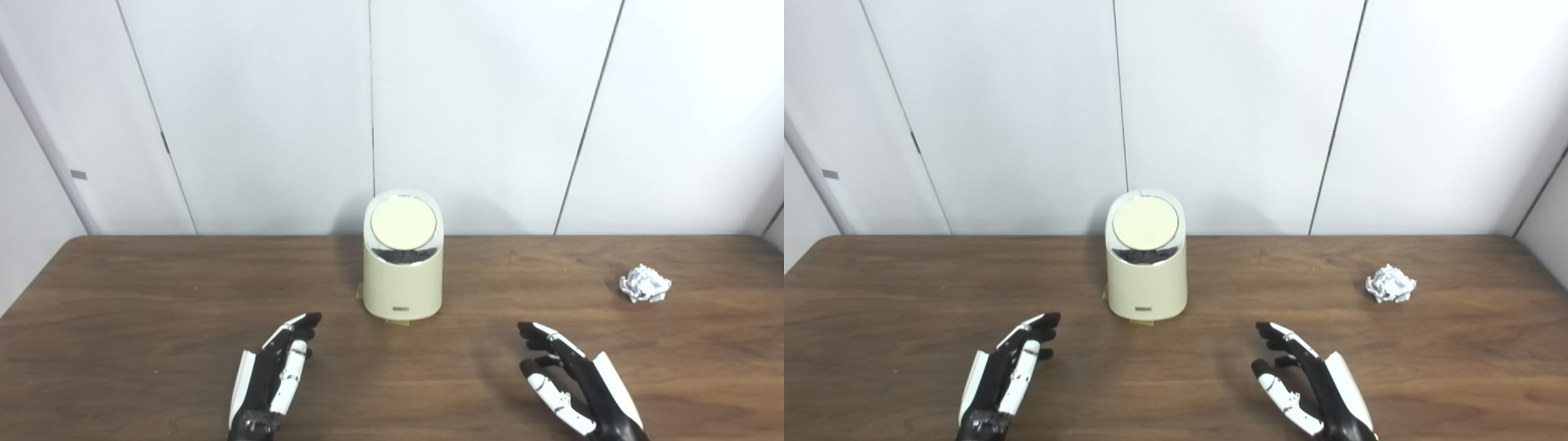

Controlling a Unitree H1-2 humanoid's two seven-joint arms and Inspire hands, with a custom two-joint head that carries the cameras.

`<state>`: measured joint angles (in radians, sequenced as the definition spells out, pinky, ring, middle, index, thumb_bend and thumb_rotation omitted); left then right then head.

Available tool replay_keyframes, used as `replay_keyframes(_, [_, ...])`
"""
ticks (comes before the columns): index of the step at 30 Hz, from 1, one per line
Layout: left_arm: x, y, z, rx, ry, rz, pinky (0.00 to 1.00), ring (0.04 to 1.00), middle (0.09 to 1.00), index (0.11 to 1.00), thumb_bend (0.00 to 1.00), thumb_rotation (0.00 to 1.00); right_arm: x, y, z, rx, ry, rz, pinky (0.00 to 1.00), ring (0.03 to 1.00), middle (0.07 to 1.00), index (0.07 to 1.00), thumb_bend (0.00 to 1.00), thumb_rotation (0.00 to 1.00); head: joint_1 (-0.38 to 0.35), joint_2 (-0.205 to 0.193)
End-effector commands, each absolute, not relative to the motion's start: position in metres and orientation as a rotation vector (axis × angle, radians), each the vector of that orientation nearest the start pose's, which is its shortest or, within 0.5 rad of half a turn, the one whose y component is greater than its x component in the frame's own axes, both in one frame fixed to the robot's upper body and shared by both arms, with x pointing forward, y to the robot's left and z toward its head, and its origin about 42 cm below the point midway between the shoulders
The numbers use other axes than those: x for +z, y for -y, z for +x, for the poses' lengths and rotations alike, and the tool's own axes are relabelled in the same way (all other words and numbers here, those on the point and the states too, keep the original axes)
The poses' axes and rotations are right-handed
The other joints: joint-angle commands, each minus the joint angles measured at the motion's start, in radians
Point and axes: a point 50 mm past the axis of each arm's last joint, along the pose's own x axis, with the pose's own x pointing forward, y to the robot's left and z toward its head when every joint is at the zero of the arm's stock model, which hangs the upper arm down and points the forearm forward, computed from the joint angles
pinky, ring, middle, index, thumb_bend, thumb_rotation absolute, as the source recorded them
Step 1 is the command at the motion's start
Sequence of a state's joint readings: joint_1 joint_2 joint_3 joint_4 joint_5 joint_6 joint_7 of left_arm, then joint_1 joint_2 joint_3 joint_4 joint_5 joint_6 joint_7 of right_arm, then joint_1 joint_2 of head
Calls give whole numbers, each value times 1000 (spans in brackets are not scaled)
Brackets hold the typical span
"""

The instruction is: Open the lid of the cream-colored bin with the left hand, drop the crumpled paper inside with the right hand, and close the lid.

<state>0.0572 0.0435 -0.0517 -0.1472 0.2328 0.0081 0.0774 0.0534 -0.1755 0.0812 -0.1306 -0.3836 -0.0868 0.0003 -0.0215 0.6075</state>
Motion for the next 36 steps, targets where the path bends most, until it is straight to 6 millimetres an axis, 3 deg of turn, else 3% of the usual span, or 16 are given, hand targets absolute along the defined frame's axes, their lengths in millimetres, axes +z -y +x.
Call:
replay_keyframes(1, [130,-215,268,45,163,271,738,817,828,814,204,880,138,239,270,71,244,-555,688,788,808,802,189,758,0,1])
replay_keyframes(29, [126,-224,275,54,173,280,738,819,829,815,218,893,131,231,278,49,241,-578,670,772,791,785,204,720,-18,-22])
replay_keyframes(32, [131,-226,280,64,197,245,757,830,833,822,229,761,129,230,281,46,236,-575,674,771,791,783,206,698,-14,-28])
replay_keyframes(35, [153,-228,297,50,239,321,754,835,845,836,289,598,124,231,285,45,243,-571,669,765,785,778,208,662,-10,-44])
replay_keyframes(36, [161,-228,304,40,250,355,757,844,858,848,329,588,123,232,286,46,245,-574,668,763,783,776,208,662,-10,-48])
